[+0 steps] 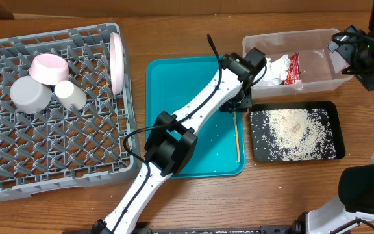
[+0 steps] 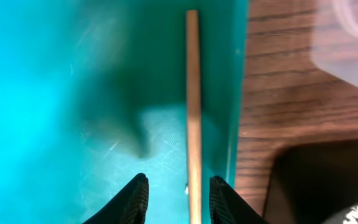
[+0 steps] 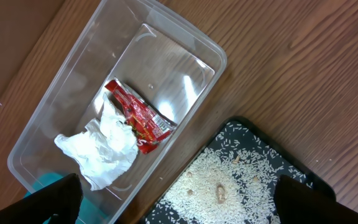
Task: Sort waste into correct bins and load items into the dishwasher
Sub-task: 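Reach the left gripper to the remaining chopstick on the tray and grasp it, then lift the chopstick and carry it left over the rack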
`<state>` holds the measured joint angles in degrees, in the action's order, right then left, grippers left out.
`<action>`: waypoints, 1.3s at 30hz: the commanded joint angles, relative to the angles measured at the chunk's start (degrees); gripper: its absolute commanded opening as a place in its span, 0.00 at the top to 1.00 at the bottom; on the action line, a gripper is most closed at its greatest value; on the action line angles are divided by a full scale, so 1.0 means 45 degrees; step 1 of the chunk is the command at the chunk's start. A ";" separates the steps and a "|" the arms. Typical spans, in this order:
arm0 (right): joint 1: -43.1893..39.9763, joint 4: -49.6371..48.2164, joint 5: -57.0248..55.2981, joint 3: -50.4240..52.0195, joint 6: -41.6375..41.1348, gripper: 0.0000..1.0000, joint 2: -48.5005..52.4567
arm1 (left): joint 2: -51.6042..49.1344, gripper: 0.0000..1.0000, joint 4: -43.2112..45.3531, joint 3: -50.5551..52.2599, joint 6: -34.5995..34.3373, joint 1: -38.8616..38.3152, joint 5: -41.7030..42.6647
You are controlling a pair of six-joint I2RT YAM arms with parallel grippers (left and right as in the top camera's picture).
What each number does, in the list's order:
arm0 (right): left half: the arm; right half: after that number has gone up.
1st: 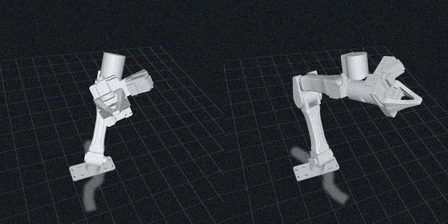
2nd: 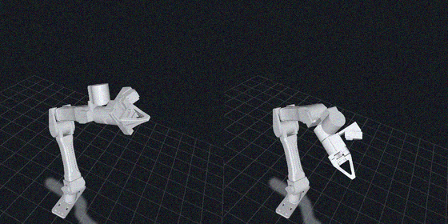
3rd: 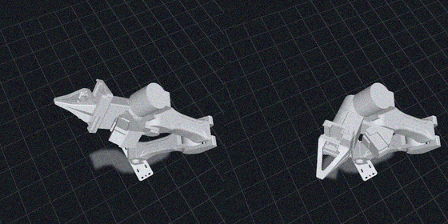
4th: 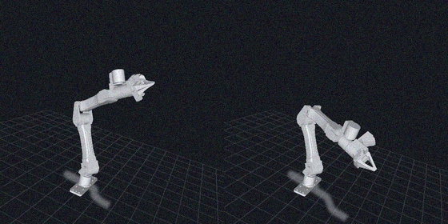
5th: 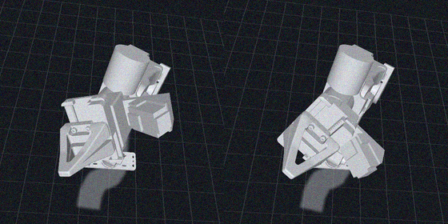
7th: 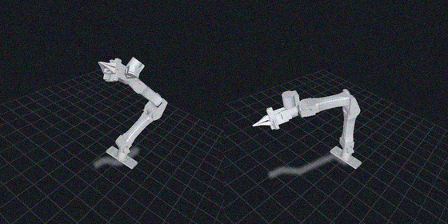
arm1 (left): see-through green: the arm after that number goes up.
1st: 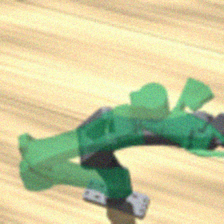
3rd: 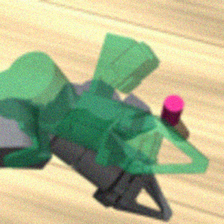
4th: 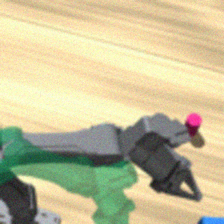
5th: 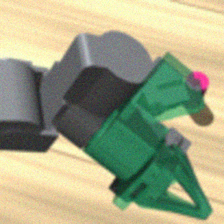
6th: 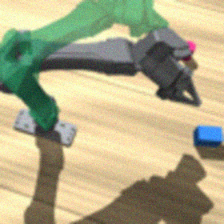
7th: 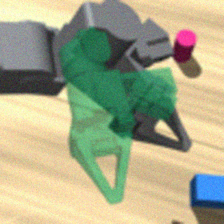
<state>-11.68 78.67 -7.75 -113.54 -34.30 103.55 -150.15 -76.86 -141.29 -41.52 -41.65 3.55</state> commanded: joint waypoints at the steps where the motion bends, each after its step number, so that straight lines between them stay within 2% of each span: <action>1: -0.0039 -0.0024 -0.0034 -0.0287 -0.0034 0.00 -0.0364 | -0.0321 0.66 0.0155 0.0491 -0.0311 -0.0180 -0.0272; 12: -0.0039 -0.0024 -0.0029 -0.0287 -0.0034 0.00 -0.0364 | -0.0321 0.65 0.0656 0.0869 -0.0296 -0.0180 -0.0272; 20: -0.0039 -0.0029 -0.0034 -0.0287 -0.0034 0.00 -0.0364 | -0.0321 0.72 0.0185 0.0869 -0.0301 -0.0180 -0.0102; 23: -0.0039 -0.0024 -0.0029 -0.0287 -0.0034 0.00 -0.0364 | -0.0321 0.81 0.0092 0.0869 -0.0301 -0.0180 -0.0034; 26: -0.0039 -0.0024 -0.0034 -0.0287 -0.0034 0.00 -0.0364 | -0.0321 0.96 0.0058 0.0869 -0.0296 -0.0180 0.0219; 31: -0.0039 -0.0024 -0.0029 -0.0287 -0.0034 0.00 -0.0364 | -0.0321 0.96 -0.0034 0.0865 -0.0053 -0.0165 0.1175; 39: -0.0039 -0.0024 -0.0029 -0.0287 -0.0034 0.00 -0.0364 | 0.0034 0.96 -0.1525 0.0559 -0.0049 0.0520 0.1219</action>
<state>-11.68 78.70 -7.73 -113.54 -34.30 103.55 -150.17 -81.47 -138.23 -42.02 -41.39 8.08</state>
